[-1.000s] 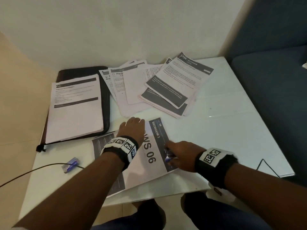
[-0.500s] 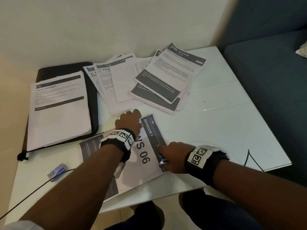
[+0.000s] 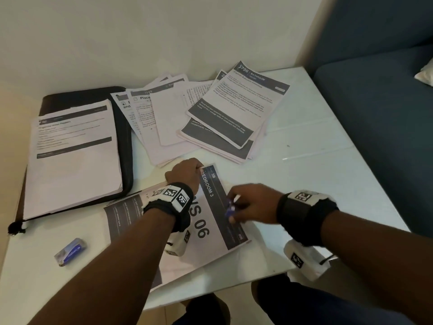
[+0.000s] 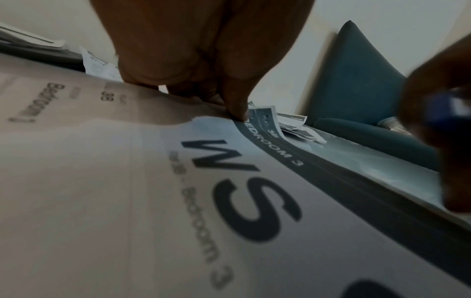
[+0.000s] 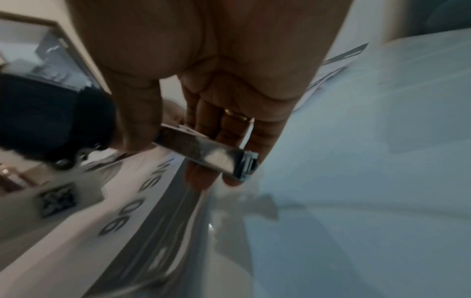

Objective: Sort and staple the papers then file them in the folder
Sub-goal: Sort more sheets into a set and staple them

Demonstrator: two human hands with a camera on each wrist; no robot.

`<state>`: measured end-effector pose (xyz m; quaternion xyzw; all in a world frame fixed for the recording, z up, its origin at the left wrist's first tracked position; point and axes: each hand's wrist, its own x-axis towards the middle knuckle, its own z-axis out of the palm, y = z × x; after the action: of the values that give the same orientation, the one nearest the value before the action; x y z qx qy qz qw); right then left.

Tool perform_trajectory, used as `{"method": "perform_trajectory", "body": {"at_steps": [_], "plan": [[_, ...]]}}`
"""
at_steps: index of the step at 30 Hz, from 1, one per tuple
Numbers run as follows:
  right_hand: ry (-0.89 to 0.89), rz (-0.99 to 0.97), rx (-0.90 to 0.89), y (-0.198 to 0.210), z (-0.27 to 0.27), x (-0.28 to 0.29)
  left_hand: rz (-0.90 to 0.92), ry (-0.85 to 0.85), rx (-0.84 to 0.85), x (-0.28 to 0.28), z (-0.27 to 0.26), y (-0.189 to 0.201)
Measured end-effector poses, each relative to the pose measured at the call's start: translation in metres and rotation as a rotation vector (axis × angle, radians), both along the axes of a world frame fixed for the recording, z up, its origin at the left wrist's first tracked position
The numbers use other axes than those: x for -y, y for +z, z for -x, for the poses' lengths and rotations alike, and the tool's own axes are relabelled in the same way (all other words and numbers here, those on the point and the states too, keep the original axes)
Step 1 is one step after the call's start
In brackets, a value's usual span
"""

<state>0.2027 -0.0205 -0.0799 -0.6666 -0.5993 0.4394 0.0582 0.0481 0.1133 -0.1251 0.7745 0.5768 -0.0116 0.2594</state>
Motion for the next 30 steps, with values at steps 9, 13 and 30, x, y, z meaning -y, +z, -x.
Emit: {"method": "perform_trajectory", "body": {"at_steps": [9, 13, 30], "plan": [[-0.248, -0.189, 0.129, -0.008, -0.033, -0.068, 0.007, -0.030, 0.073, 0.001, 0.009, 0.004], [-0.127, -0.156, 0.135, -0.012, -0.022, -0.077, -0.010, -0.030, 0.121, 0.005, 0.013, 0.005], [0.013, -0.064, 0.088, -0.006, -0.008, -0.076, -0.069, -0.027, 0.036, 0.012, 0.012, 0.006]]}}
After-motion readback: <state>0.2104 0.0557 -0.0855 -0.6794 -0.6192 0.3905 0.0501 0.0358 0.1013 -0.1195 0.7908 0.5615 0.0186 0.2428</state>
